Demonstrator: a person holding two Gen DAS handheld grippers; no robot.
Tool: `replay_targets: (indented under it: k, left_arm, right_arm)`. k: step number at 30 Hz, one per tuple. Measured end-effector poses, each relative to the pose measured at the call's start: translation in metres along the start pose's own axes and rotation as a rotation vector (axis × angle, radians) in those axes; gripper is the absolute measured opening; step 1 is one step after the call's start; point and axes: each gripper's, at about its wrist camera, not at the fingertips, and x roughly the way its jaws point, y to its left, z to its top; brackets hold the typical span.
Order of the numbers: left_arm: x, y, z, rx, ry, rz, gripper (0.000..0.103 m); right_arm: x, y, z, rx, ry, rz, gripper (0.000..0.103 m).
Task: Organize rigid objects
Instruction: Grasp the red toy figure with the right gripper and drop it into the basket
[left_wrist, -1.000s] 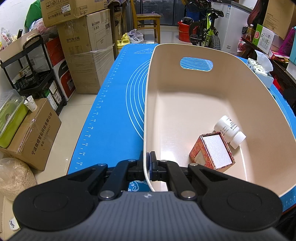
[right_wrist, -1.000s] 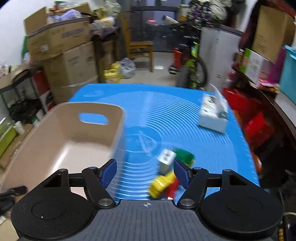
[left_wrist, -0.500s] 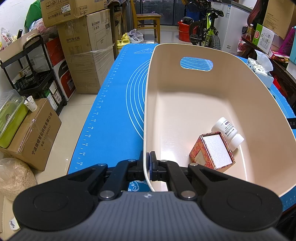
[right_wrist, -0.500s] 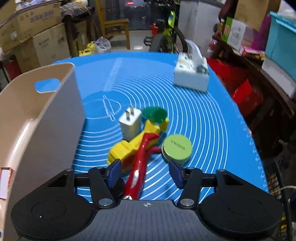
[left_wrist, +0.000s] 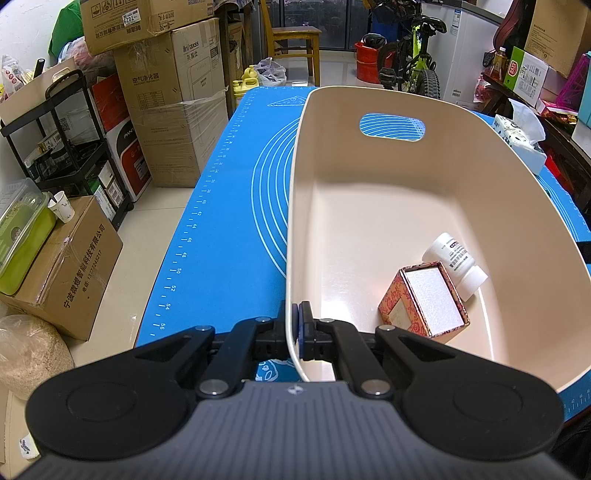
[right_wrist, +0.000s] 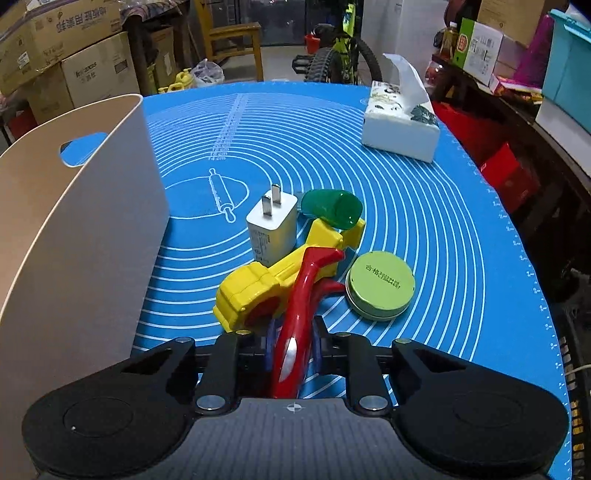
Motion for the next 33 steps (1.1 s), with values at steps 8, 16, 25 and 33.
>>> replay_targets:
  k: [8,16,25,33]
  left_arm:
    - [0.000,0.000,0.000,0.000,0.000,0.000,0.005]
    - [0.000,-0.001,0.000,0.000,0.000,0.000,0.005]
    - [0.000,0.000,0.000,0.000,0.000,0.000,0.005]
    - [0.000,-0.001,0.000,0.001,0.000,0.001,0.005]
  right_arm:
    - [-0.021,-0.008,-0.007,0.028,-0.071,0.004,0.025]
    - [-0.061,-0.007,-0.003,-0.006,-0.173,0.008,0.025]
    - [-0.113,0.006,0.022,-0.009,-0.325,0.064,0.025]
    - [-0.150,0.046,0.055,-0.035,-0.423,0.191,0.025]
